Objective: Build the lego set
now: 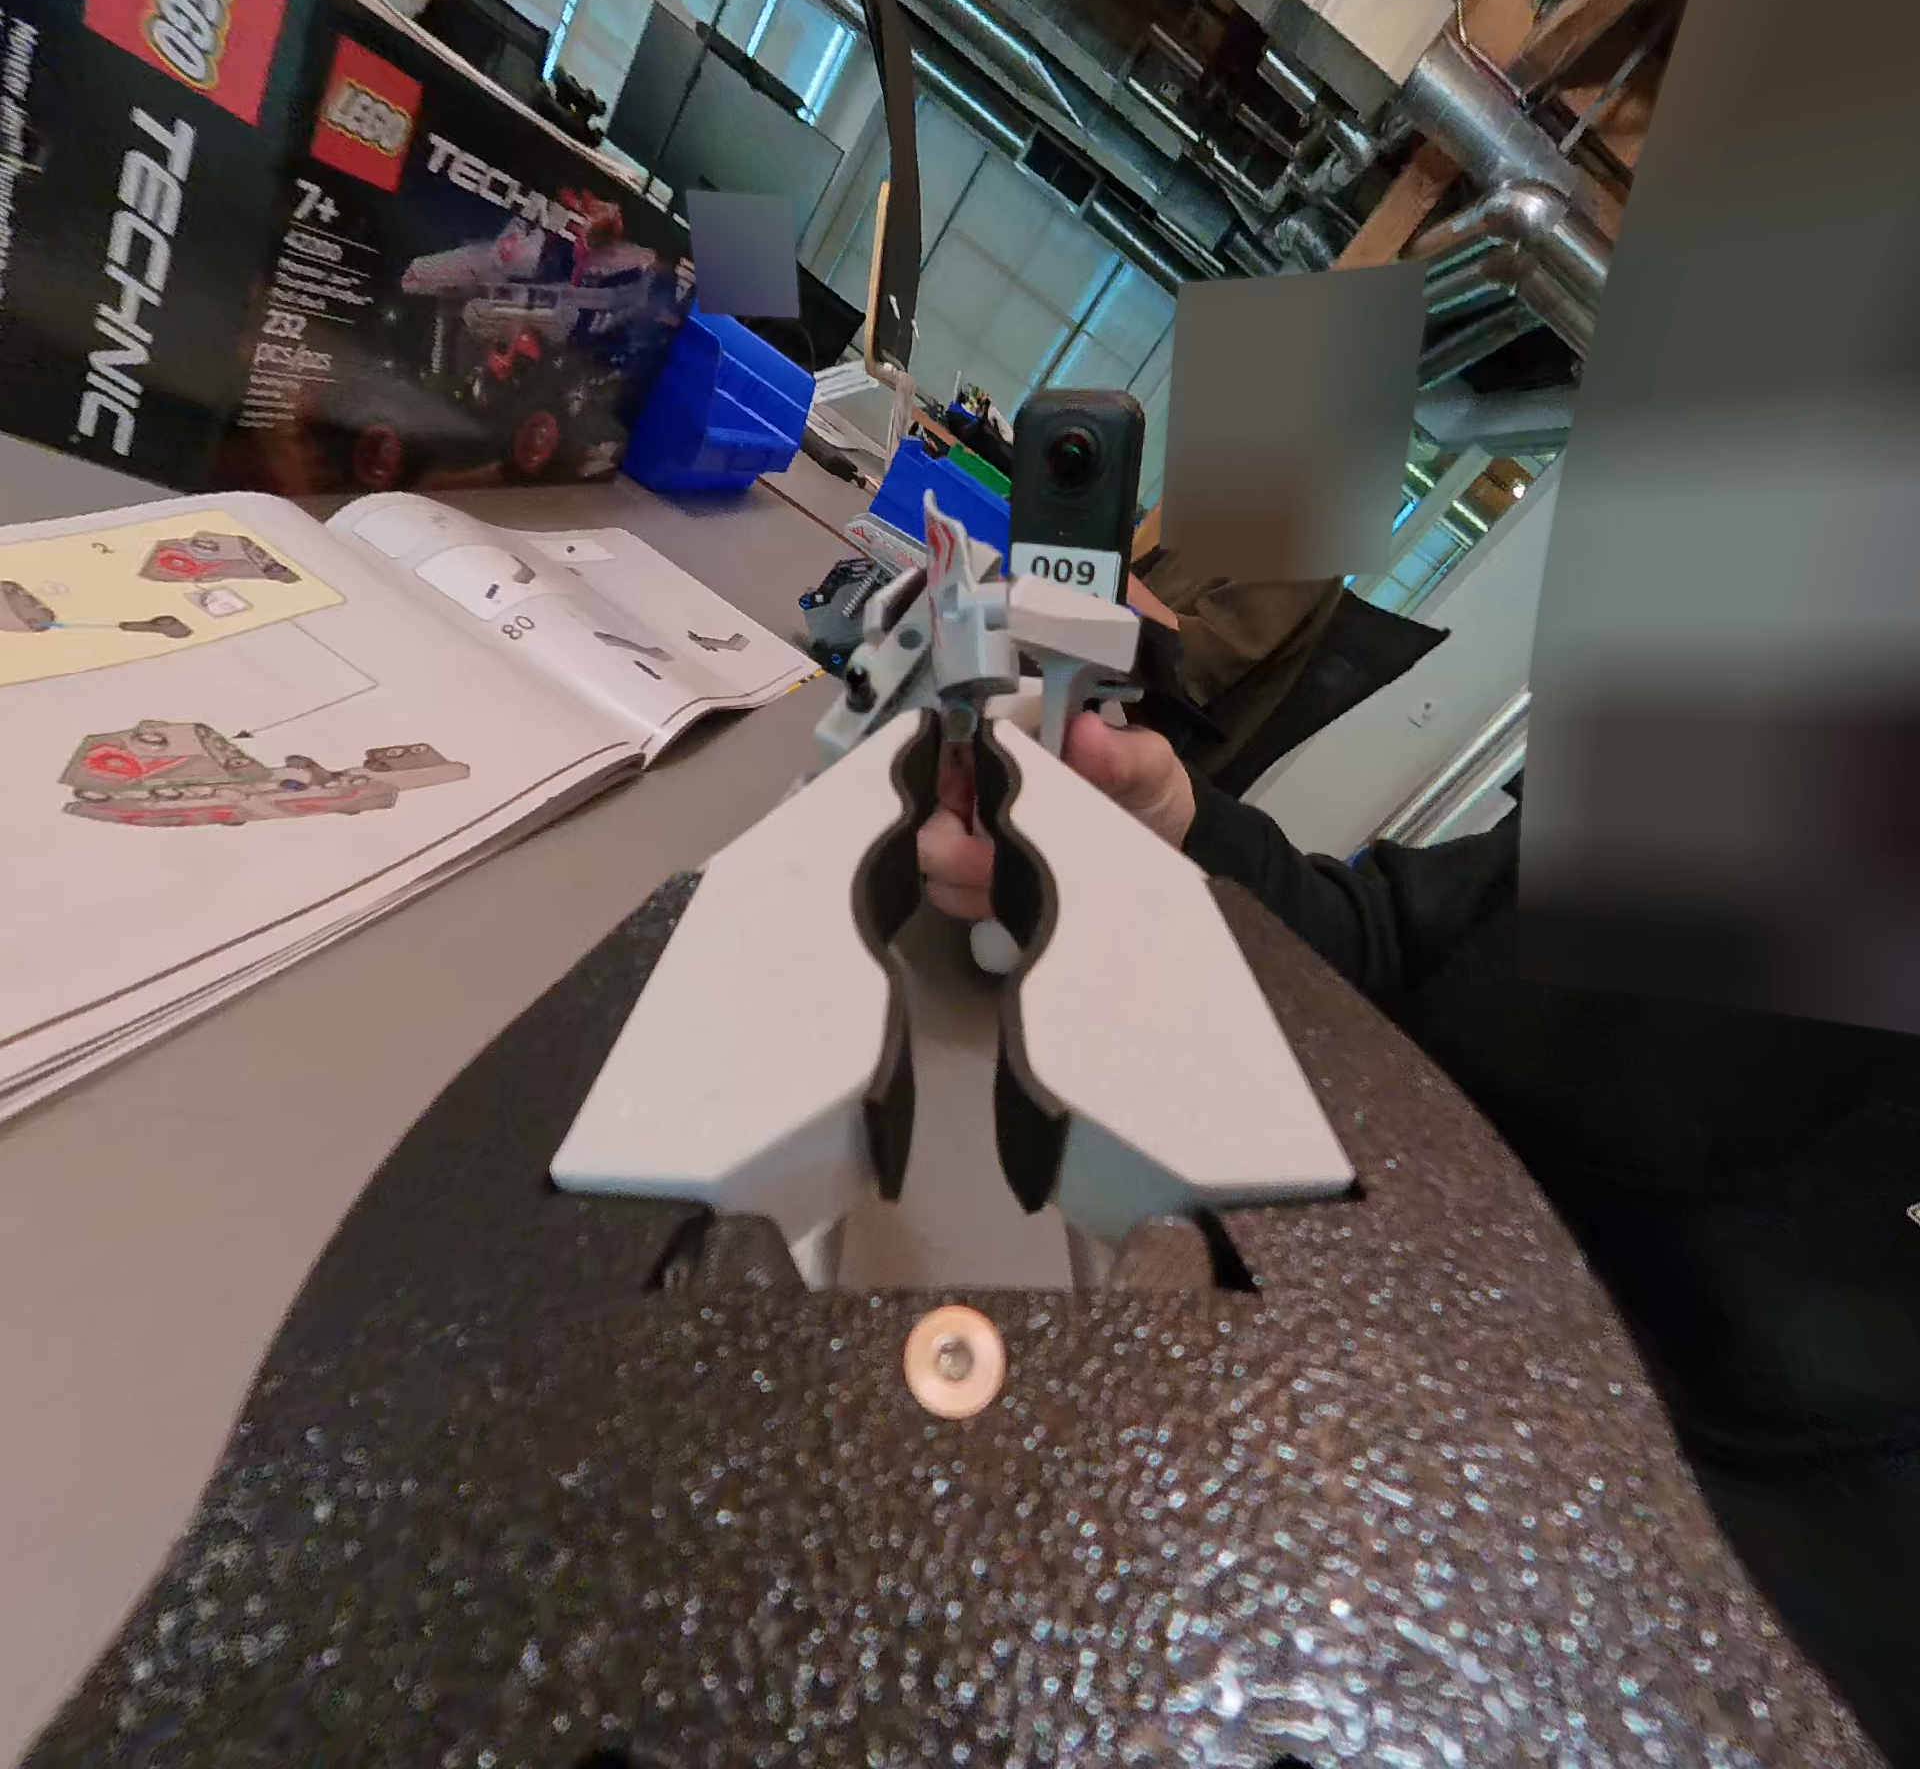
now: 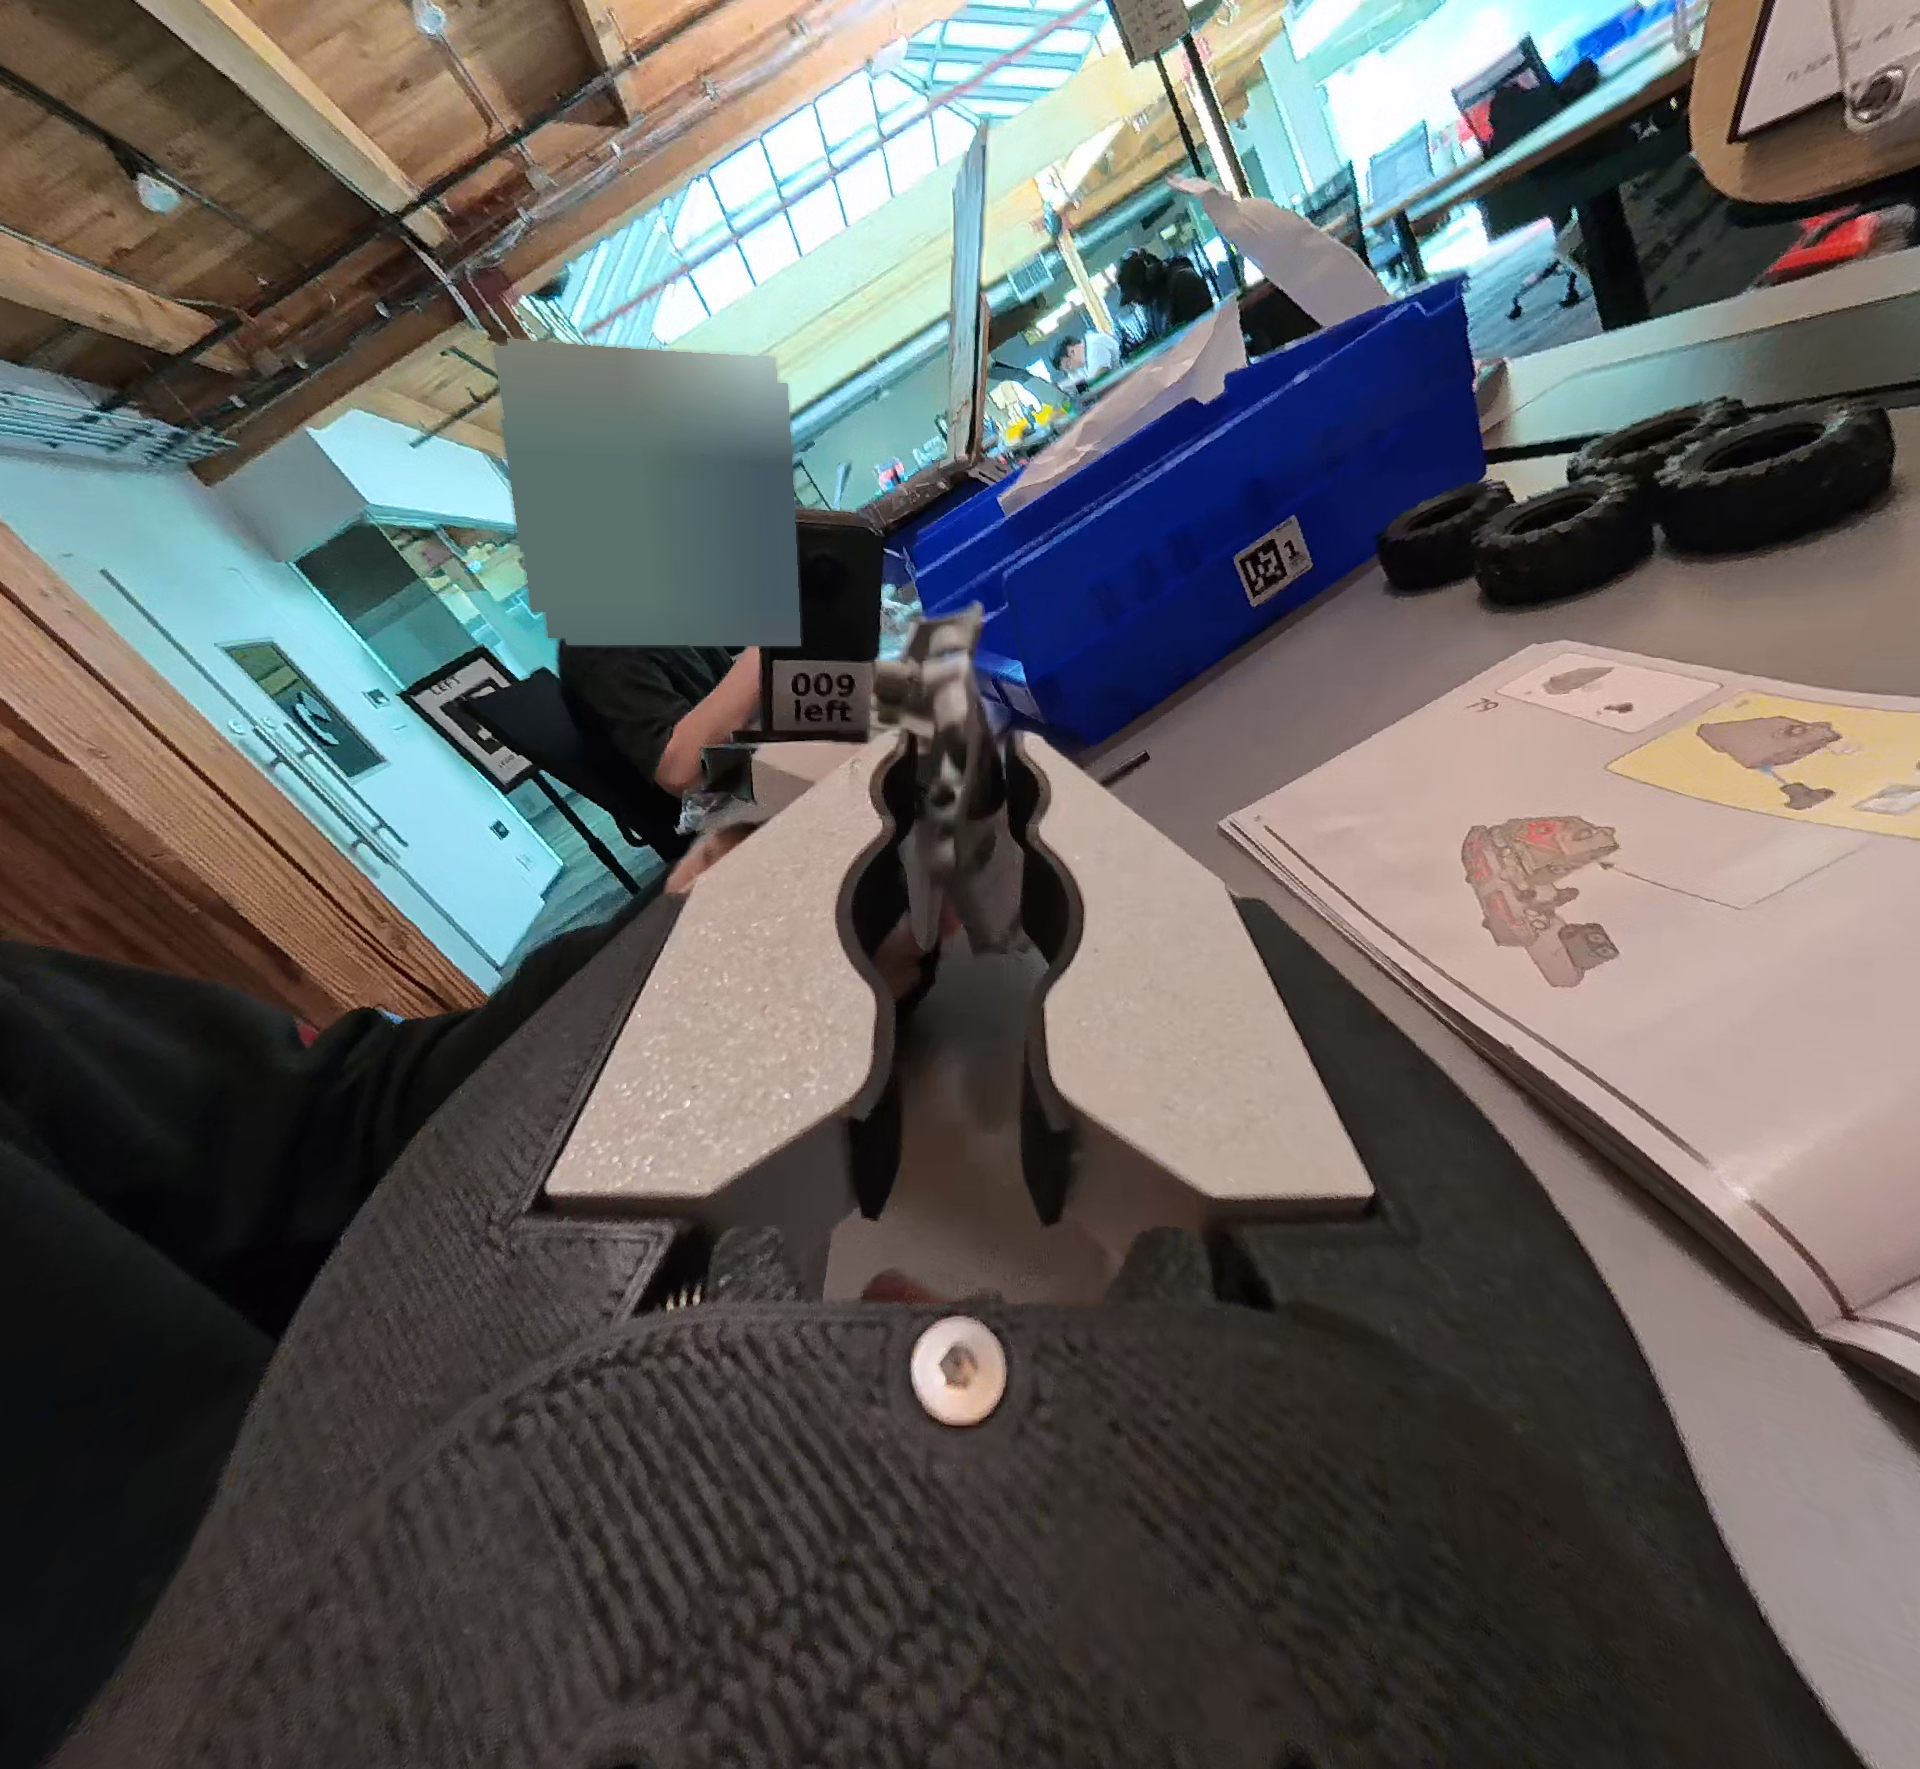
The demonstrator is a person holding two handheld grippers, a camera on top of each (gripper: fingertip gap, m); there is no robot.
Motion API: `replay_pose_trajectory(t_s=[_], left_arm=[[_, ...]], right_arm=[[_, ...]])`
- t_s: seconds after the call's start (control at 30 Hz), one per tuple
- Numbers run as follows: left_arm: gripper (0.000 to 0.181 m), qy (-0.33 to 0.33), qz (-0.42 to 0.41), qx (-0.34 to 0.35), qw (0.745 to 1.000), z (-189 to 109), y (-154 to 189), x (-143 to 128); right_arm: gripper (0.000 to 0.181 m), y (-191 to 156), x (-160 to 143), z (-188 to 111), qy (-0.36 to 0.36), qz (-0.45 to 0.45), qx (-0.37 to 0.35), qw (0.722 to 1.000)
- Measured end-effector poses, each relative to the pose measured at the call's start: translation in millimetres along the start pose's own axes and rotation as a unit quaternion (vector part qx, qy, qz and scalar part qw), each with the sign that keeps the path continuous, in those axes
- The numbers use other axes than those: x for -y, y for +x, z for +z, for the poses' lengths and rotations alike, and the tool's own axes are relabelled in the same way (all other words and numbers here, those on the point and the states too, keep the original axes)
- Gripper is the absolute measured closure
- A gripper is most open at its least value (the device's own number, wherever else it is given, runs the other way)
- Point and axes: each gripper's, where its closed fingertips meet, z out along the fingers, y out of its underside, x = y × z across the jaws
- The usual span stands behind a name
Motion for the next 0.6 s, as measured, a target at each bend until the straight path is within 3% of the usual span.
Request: replay_pose_trajectory(t_s=[0.3,0.47,0.6], left_arm=[[0.178,-0.067,0.041,0.037,0.996,-2.5,-6.8,-13.4],[0.177,-0.156,0.102,0.026,0.982,-10.5,-1.4,-33.1],[0.177,-0.216,0.082,0.016,0.973,-18.4,-1.5,-50.1]], right_arm=[[0.175,6.5,-14.3,-4.7,-0.072,0.011,-0.016,0.997],[0.175,-0.2,-32.8,-9.1,-0.143,0.020,0.026,0.989],[0.175,-7.8,-49.8,-15.4,-0.205,0.043,0.065,0.976]])
